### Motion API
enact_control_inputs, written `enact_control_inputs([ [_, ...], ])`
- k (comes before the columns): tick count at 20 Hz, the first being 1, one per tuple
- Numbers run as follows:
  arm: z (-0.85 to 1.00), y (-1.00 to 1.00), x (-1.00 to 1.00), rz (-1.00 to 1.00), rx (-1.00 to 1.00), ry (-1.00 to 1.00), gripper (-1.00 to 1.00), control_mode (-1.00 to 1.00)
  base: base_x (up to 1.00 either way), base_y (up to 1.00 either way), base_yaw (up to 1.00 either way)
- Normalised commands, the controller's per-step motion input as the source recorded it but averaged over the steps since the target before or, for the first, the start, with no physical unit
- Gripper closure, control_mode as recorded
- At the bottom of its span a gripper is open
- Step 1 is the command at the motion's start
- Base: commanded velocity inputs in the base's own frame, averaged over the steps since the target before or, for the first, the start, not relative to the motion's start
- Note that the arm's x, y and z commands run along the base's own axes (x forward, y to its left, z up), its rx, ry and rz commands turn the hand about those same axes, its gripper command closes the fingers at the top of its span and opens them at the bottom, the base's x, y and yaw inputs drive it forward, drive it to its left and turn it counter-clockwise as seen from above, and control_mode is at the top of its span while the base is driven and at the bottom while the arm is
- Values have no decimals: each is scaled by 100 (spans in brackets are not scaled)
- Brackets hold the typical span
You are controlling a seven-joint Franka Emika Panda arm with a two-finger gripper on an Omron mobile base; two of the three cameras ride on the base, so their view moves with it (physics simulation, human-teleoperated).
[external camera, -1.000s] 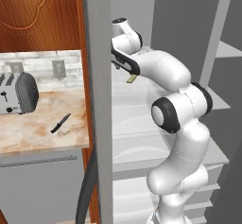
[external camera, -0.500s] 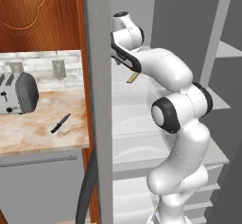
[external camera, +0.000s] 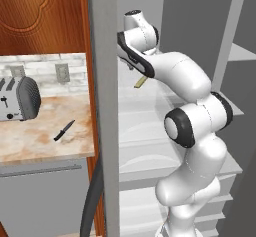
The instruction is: Retrieve the butter from the fridge and place it on a plate on the dining table. Then retrieve the butter knife by the fridge and place it near the plate.
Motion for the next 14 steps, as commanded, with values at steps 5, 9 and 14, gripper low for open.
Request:
enact_control_inputs([
  [5,-8,-25,-53,0,0,0,-100,-100,0,0,0],
  [9,-14,-3,-30,3,0,0,-100,-100,0,0,0],
  [14,-11,0,-8,10,0,0,-100,-100,0,0,0],
])
